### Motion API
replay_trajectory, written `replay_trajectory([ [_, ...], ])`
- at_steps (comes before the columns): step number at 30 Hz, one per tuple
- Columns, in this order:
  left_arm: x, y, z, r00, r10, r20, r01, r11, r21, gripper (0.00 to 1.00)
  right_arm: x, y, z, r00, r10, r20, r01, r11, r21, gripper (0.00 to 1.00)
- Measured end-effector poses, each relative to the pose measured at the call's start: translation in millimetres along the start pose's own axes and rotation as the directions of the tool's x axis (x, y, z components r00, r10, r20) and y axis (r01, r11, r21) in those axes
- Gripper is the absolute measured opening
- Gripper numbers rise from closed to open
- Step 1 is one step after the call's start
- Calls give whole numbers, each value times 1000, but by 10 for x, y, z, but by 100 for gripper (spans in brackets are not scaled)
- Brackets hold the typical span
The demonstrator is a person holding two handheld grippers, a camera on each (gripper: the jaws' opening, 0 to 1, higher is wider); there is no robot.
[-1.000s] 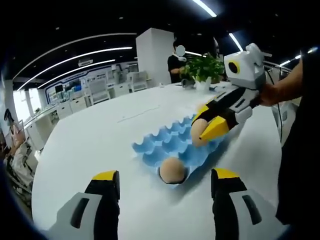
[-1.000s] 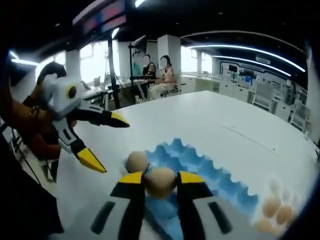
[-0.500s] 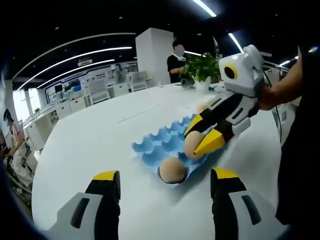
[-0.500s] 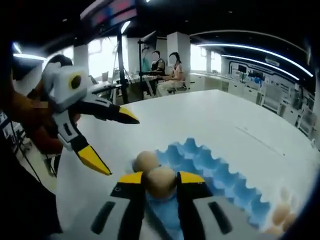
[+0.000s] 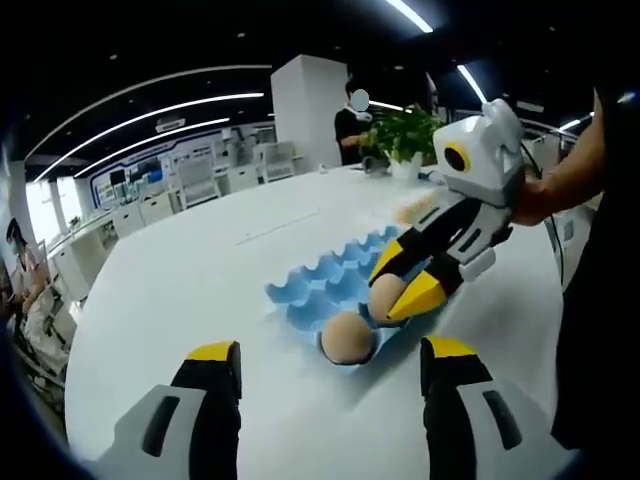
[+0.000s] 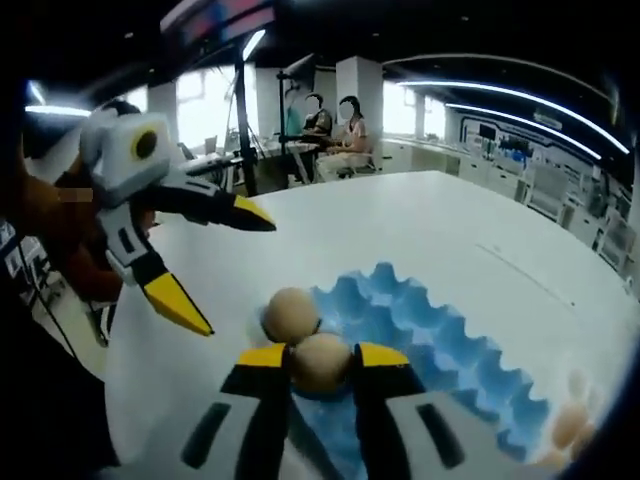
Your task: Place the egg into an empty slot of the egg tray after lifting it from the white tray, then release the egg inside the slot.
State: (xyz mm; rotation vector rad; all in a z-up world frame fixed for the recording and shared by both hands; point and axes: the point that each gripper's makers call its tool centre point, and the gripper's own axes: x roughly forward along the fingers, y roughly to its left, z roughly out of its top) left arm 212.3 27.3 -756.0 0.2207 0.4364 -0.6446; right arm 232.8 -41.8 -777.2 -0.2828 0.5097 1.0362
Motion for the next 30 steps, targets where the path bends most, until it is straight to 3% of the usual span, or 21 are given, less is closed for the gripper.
replay_trajectory([
  [7,-2,10,-7,1000,0,-4,0,1000,1,74,9,13,-2,1000,-4,10,4,999,-37,25],
  [11,-3,11,-7,1000,1,-7,-1,1000,6,74,29,30,-12,1000,-13,9,14,995,-99,25],
  [25,-15,-43,39,1000,1,-13,-1,1000,17,73,-1,25,-16,999,-30,34,34,992,-122,27],
  [29,-10,-39,50,1000,1,-8,-1,1000,14,73,-111,23,54,995,-33,99,40,996,-78,29],
  [30,-9,-37,51,1000,2,-8,-2,1000,14,73,-186,-24,78,991,-62,121,72,994,-82,28],
])
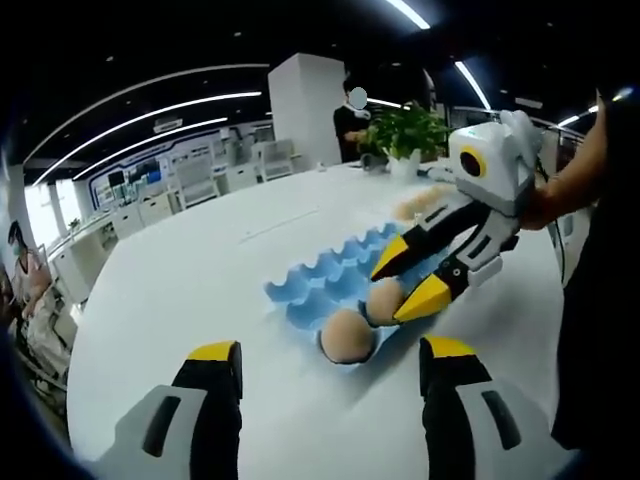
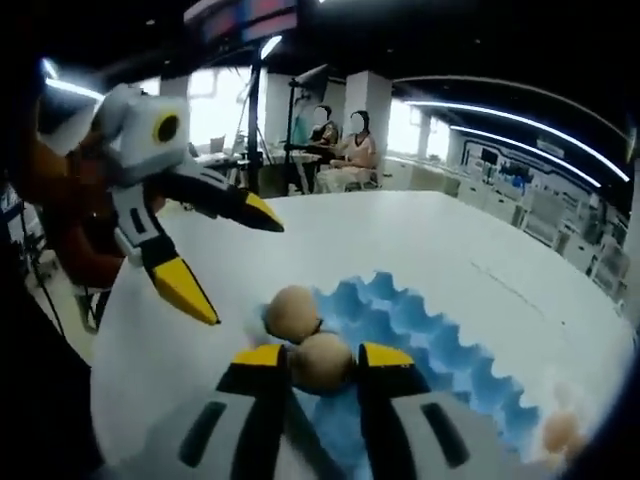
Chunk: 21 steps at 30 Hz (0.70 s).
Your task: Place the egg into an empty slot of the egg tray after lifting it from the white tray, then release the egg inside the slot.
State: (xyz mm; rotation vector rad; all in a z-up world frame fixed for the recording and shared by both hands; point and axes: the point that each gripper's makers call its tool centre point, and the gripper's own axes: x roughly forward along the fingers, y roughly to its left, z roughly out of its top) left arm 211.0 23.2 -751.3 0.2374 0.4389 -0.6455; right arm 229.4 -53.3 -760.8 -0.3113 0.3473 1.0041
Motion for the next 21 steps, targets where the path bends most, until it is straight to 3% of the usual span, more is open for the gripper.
replay_trajectory([
  [3,4,2,1,1000,-1,1,1,1000,-2,73,-192,-184,10,996,-86,28,86,996,-12,27],
  [7,11,-7,16,1000,-3,3,3,1000,1,72,-479,-462,-128,983,-184,12,182,980,83,26],
  [9,14,-9,28,1000,-2,4,2,1000,4,72,-694,-673,-205,966,-257,10,253,956,148,26],
  [11,14,-13,40,1000,-4,4,4,1000,2,72,-874,-861,-316,941,-339,-28,338,925,174,26],
  [12,16,-6,37,1000,-5,4,5,1000,-1,72,-990,-961,-346,928,-372,-18,368,910,193,27],
  [15,21,3,34,1000,-8,5,8,1000,-4,72,-1349,-1233,-553,870,-489,-66,489,839,239,27],
  [16,24,1,34,1000,-11,5,11,1000,-3,72,-1530,-1353,-653,832,-546,-92,551,798,245,28],
  [20,36,5,27,1000,-12,2,12,1000,-5,73,-1995,-1586,-927,743,-652,-156,665,688,291,30],
  [21,43,4,25,1000,-14,0,14,1000,-4,73,-2170,-1647,-1066,710,-676,-196,699,643,314,30],
])
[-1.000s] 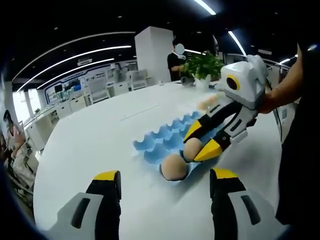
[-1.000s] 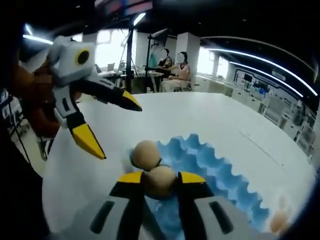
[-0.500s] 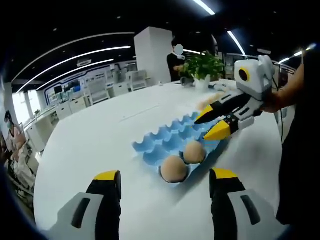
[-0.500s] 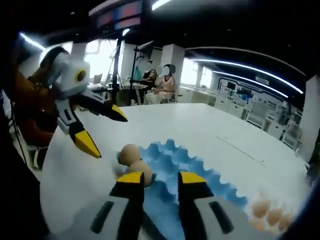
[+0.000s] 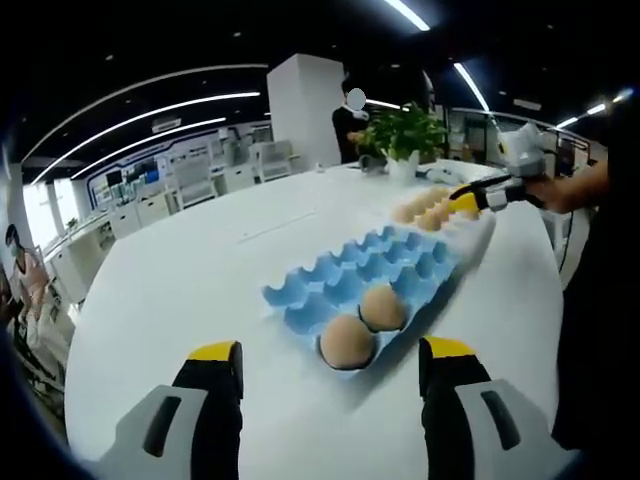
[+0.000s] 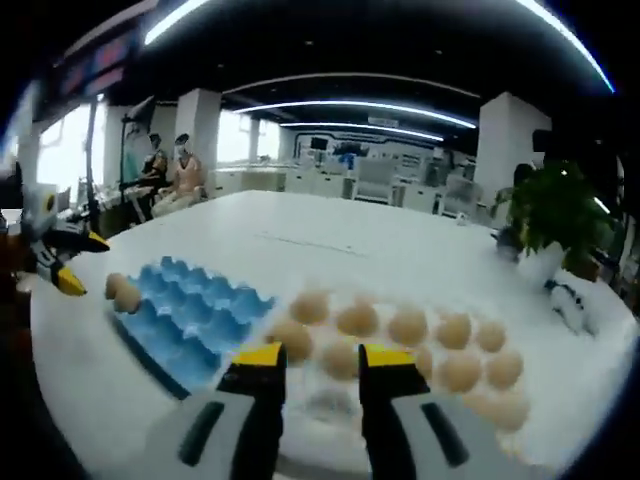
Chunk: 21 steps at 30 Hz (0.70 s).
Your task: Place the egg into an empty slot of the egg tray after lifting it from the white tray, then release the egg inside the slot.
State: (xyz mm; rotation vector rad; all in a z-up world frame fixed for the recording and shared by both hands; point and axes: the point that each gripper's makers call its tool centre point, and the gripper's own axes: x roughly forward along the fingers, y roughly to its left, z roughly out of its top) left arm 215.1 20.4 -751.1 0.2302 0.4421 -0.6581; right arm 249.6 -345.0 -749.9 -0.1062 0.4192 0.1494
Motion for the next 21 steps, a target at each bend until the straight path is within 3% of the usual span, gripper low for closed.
replay_trajectory([
  [5,17,-7,-2,1000,-6,-3,6,1000,1,72,-77,-283,-160,997,-55,-45,56,998,21,30],
  [12,27,-4,15,1000,-8,-3,8,1000,5,72,-2,-169,-258,997,-24,-78,27,999,32,32],
  [16,13,13,9,1000,-3,-6,3,1000,4,72,38,-166,-364,994,-19,-107,32,993,115,32],
  [21,3,33,-23,1000,1,-15,-1,1000,-3,73,39,-183,-338,996,-29,-84,40,990,136,27],
])
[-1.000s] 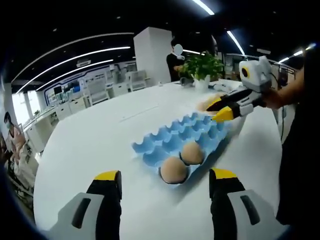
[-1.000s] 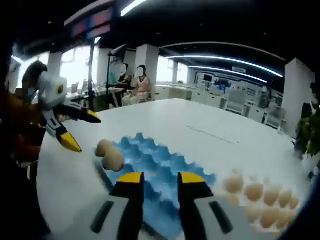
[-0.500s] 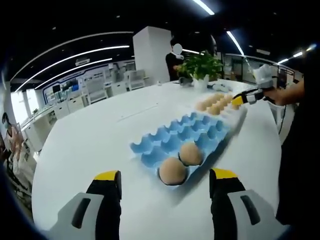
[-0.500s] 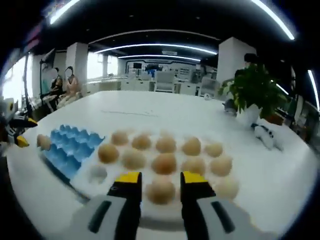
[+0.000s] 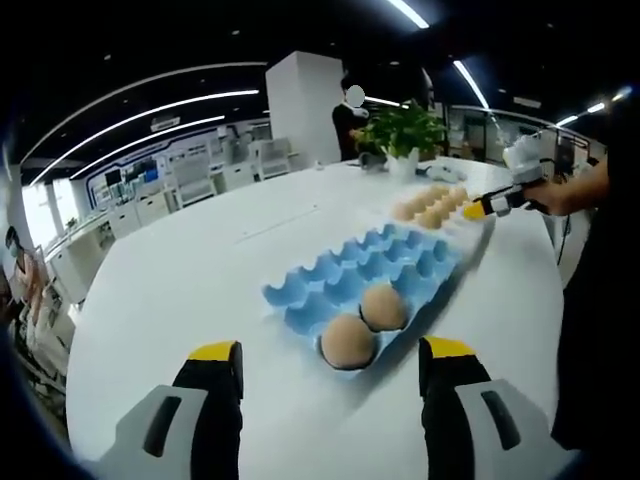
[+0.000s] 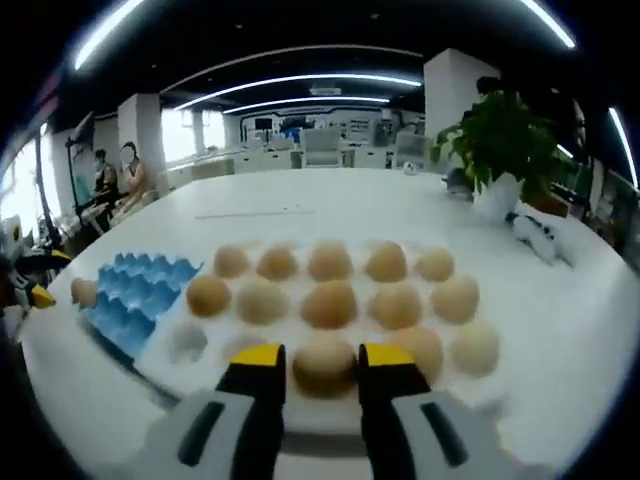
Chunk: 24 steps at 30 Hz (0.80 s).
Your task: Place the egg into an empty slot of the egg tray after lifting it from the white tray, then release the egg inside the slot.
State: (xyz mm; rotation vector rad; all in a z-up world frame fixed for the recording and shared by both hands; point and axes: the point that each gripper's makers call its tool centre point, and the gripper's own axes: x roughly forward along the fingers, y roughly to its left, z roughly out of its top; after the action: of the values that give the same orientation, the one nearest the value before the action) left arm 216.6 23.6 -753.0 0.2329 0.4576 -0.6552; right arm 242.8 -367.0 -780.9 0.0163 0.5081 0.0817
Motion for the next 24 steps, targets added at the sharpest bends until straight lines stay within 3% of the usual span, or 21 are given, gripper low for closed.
replay_trajectory([
  [18,22,10,-32,1000,3,-4,-3,1000,-11,73,14,0,-1,1000,-1,0,1,998,-58,27],
  [20,11,42,71,998,28,54,-25,998,-49,77,17,5,-1,1000,8,2,-8,997,-78,27],
  [24,6,41,68,999,15,33,-13,998,-67,76,10,11,4,1000,3,0,-3,998,-62,25],
])
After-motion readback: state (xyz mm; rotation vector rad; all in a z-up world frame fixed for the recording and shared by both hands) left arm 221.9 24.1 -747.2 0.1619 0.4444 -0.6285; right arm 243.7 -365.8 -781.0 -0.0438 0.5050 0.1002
